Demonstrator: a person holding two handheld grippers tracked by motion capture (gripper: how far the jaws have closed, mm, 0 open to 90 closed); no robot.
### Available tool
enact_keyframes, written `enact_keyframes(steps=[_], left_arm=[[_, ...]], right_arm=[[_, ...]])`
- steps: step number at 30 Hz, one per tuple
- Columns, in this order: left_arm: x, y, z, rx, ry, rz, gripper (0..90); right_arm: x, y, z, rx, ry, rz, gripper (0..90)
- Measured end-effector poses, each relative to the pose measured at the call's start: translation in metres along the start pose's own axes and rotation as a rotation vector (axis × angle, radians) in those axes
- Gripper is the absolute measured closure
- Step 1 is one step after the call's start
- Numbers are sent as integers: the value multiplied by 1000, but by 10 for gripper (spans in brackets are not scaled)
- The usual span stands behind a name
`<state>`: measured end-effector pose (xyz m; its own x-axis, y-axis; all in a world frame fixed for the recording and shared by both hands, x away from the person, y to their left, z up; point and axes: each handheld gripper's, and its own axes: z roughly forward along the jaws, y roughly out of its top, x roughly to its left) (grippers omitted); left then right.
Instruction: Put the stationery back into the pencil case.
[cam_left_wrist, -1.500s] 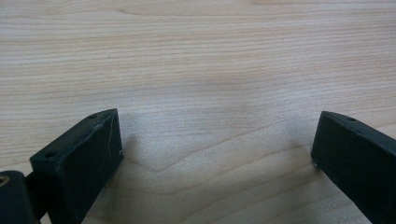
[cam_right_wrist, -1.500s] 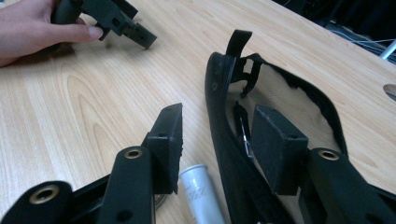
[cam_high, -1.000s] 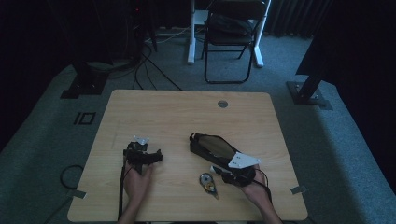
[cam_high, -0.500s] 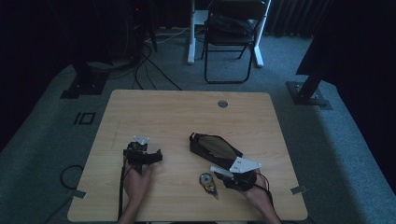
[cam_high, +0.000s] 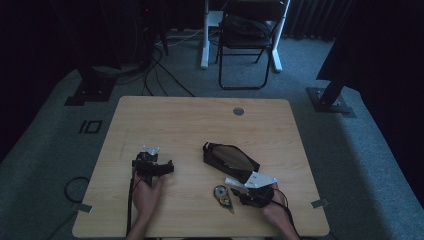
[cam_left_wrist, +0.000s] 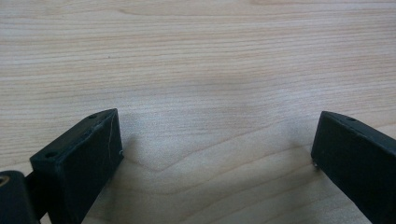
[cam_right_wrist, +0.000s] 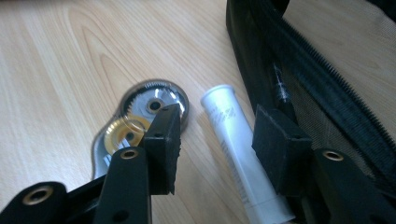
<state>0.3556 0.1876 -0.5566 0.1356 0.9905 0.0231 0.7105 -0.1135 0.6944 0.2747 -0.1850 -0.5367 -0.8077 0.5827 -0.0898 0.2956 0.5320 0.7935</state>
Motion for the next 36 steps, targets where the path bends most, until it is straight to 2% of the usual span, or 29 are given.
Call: enact_keyframes(steps=[9,14,17,23,30,36], left_arm=[[0,0,0,0,-3,-1,22],[-1,0,0,0,-4,0,22],[-1,0,0,-1,-5,0,22],[-1,0,0,-1,-5,0,22],[-1,0,0,-1,-5,0,22],[-1,0,0,-1,-5,0,22]], right_arm=[[1,-4,9,32,-26,-14,459],[2,-4,11,30,-42,-27,462],[1,-3,13,28,-51,-23,485],[0,-3,18,64,-76,-31,575],[-2,-4,21,100,-66,-22,601],[-4,-5,20,124,-31,-14,637]])
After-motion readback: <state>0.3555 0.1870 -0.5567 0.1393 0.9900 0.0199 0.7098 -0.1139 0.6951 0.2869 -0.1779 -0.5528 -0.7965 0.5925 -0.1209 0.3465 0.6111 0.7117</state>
